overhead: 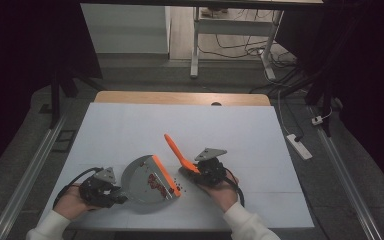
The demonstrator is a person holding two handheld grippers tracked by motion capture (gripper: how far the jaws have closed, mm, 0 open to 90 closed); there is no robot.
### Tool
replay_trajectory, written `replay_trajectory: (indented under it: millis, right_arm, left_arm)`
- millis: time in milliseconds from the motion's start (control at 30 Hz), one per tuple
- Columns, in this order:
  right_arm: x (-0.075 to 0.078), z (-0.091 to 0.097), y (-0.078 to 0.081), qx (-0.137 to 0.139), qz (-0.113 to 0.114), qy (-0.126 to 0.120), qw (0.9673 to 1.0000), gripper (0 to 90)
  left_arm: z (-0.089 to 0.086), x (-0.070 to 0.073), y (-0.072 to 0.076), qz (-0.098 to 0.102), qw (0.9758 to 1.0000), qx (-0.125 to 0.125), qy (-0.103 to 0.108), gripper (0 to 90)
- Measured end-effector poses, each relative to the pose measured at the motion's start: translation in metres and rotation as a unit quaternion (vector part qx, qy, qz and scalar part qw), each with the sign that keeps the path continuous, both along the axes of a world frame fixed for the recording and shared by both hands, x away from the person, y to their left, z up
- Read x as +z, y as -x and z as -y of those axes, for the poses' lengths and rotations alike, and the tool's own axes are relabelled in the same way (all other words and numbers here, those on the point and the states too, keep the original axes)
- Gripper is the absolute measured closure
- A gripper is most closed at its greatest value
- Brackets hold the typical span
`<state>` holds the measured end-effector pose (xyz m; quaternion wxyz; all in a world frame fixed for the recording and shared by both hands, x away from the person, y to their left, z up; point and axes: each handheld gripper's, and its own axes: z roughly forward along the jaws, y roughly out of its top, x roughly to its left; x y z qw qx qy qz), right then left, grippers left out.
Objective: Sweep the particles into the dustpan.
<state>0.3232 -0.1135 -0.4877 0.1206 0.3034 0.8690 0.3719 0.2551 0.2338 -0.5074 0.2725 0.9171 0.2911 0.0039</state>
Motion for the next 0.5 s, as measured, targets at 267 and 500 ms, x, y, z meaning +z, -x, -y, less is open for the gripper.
replay_trajectory:
  millis: [267, 500]
  right_arm:
    - [-0.0021, -0.0047, 0.0031, -0.001, 0.008, -0.003, 1.0, 69.8]
    - [-0.004, -0.0087, 0.0064, 0.0, 0.014, -0.008, 0.9999, 69.8]
  left_arm:
    - [0.0003, 0.0009, 0.0061, -0.001, 1.0, -0.007, -0.004, 61.5]
    - [0.0038, 0.0029, 0.0088, 0.001, 0.9999, -0.008, -0.01, 61.5]
